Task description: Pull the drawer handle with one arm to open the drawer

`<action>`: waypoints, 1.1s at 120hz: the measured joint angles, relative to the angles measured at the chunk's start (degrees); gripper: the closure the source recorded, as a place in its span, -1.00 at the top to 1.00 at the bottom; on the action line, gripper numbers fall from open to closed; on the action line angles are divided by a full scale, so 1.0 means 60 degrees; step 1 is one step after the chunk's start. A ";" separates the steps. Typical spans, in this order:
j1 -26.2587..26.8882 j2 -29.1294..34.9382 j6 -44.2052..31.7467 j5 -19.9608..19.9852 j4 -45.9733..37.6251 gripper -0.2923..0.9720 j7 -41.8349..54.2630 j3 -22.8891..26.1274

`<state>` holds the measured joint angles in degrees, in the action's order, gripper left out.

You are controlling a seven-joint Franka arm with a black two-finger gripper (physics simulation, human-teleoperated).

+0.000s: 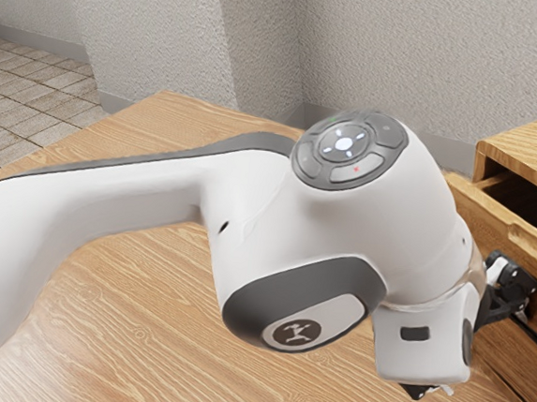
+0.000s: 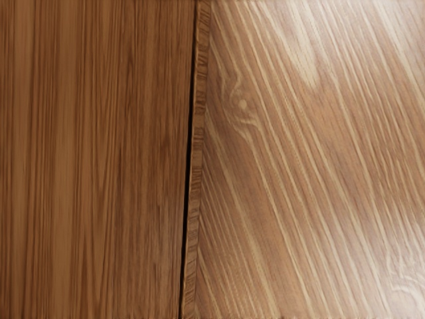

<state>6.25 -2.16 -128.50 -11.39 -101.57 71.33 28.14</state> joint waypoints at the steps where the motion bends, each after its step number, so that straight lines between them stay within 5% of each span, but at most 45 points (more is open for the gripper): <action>1: -0.0001 0.0022 0.0000 0.0013 -0.0017 0.55 -0.0002 -0.0002; 25: 0.0070 0.0756 -0.0039 0.0279 -0.0661 0.35 -0.0045 -0.0147; 62: 0.0914 0.1865 -0.0318 0.0595 -0.1812 0.36 -0.0118 -0.1035; 82: 0.1662 0.2392 -0.0421 0.0557 -0.2325 0.09 -0.0167 -0.1747; 90: 0.1869 0.2588 -0.0439 0.0624 -0.2516 0.26 -0.0193 -0.1946; 104: 0.2400 0.3051 -0.0478 0.0663 -0.2971 0.17 -0.0221 -0.2427; 132: 0.2970 0.3898 -0.0524 0.0685 -0.3729 0.40 -0.0309 -0.2916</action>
<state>24.07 21.23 -131.64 -7.29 -123.94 69.47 10.64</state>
